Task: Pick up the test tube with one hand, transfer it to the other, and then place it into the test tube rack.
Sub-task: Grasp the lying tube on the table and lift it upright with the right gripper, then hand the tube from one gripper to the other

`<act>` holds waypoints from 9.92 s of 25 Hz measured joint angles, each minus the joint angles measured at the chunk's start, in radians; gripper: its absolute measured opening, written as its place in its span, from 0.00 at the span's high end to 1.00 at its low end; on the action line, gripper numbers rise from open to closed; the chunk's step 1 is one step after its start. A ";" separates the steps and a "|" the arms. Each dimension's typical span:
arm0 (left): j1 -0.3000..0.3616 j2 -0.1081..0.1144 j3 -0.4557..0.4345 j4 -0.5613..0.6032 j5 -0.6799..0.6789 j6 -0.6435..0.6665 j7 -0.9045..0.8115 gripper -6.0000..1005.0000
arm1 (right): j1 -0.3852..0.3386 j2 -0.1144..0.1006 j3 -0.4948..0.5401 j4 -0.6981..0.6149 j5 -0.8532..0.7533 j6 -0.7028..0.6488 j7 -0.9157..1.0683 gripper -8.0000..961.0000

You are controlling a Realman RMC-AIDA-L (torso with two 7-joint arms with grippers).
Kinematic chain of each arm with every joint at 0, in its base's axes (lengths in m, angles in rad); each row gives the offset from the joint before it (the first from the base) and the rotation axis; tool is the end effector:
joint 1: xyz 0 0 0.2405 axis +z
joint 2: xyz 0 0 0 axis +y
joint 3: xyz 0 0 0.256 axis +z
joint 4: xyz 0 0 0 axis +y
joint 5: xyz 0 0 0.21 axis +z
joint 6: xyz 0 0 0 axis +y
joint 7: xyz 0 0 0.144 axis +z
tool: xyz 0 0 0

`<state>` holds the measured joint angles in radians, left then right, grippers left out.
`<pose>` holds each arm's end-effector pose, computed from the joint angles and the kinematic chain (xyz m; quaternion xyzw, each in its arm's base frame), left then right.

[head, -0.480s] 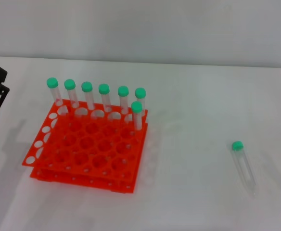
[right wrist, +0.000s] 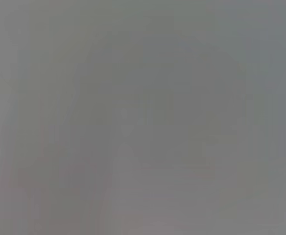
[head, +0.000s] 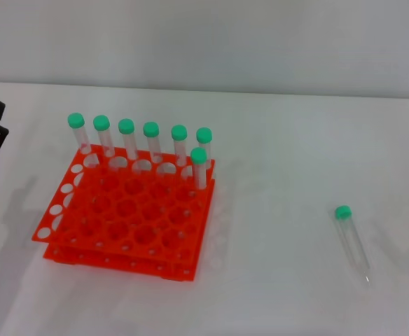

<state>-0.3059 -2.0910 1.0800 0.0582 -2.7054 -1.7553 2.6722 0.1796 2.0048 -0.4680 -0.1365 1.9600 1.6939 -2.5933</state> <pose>-0.3179 0.2583 0.0368 -0.6320 -0.1461 -0.4998 0.5739 0.3693 0.2236 0.0664 -0.6913 0.1713 0.4085 0.5708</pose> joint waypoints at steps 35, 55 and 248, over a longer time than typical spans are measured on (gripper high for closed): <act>0.020 0.006 -0.005 0.000 -0.031 0.042 -0.007 0.15 | 0.144 0.002 -0.708 -1.528 -1.273 -0.181 2.098 0.14; 0.026 0.006 -0.001 0.000 -0.029 0.060 -0.009 0.15 | 0.252 0.012 -1.192 -1.451 -1.440 -0.281 2.398 0.15; -0.294 0.016 0.038 0.421 0.854 0.297 -0.874 0.78 | 0.171 0.006 -1.010 -1.053 -0.392 -0.599 1.113 0.42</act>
<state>-0.5999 -2.0750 1.1183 0.4790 -1.8517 -1.4582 1.7986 0.3503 2.0111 -1.4778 -1.1890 1.5684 1.0949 -1.4802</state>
